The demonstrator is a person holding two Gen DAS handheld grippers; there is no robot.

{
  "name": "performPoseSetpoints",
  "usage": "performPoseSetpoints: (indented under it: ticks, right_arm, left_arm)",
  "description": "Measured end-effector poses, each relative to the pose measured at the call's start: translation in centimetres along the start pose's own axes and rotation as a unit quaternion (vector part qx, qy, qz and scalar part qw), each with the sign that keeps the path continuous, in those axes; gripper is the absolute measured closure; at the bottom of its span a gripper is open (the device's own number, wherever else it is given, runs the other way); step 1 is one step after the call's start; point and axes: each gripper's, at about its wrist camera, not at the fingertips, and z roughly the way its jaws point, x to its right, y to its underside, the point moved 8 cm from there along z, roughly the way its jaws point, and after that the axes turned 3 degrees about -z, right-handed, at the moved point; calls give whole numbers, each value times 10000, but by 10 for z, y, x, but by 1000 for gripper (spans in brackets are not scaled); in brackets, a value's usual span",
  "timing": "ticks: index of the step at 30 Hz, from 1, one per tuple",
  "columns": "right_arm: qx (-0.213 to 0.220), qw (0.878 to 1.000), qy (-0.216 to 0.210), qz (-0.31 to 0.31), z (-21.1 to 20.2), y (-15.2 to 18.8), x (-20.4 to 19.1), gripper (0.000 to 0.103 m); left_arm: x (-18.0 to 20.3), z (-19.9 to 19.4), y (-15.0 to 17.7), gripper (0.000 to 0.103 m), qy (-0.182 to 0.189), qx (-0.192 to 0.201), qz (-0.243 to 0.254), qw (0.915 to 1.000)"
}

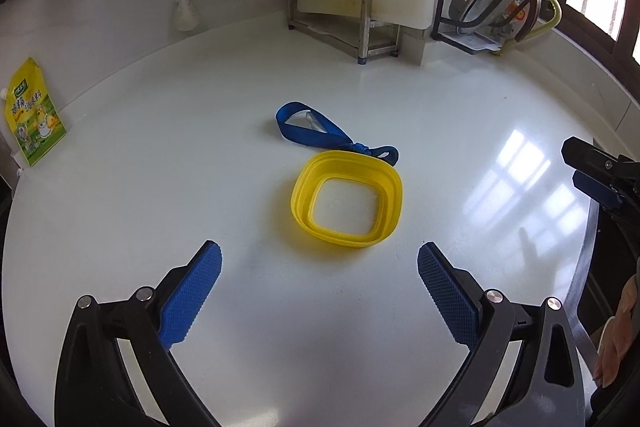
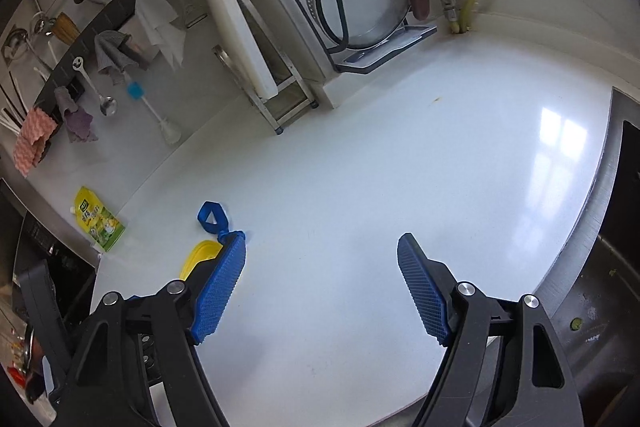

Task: Collect trash
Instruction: 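Move both tools back over the counter toward the yellow lid and blue strap, then grasp the yellow lid rim with the left gripper while the right grasps the blue strap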

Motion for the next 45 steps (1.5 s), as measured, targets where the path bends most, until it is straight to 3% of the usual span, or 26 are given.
performPoseSetpoints:
  ticks: [6,16,19,22,27,33,36,45]
  right_arm:
    - [-40,9999,-85,97,1,2,6,28]
    - [-117,9998,-144,-40,4,6,-4,28]
    - [-133,9998,-139,-51,5,7,-3,28]
    - [-191,9997,-129,-123,9,10,-7,28]
    - [-329,9978,-81,-562,19,17,-24,28]
    - [-451,9911,-101,-1250,39,21,-57,28]
    - [-576,9857,-143,-1577,56,19,-77,28]
    - [-1054,9627,100,-2491,112,22,-112,28]
  left_arm:
    - [12,22,-8,6,206,-281,-84,9994]
    - [14,48,-13,6,12,-541,-160,9984]
    - [12,48,-14,13,-138,-439,-68,9989]
    - [10,47,-14,34,-46,-398,-68,9992]
    - [-7,35,-17,35,-160,-165,-74,9997]
    - [-51,9,-26,35,-860,474,-25,9952]
    - [-69,3,-31,35,-1020,695,-169,9922]
    - [-101,5,-38,35,-1139,722,-507,9896]
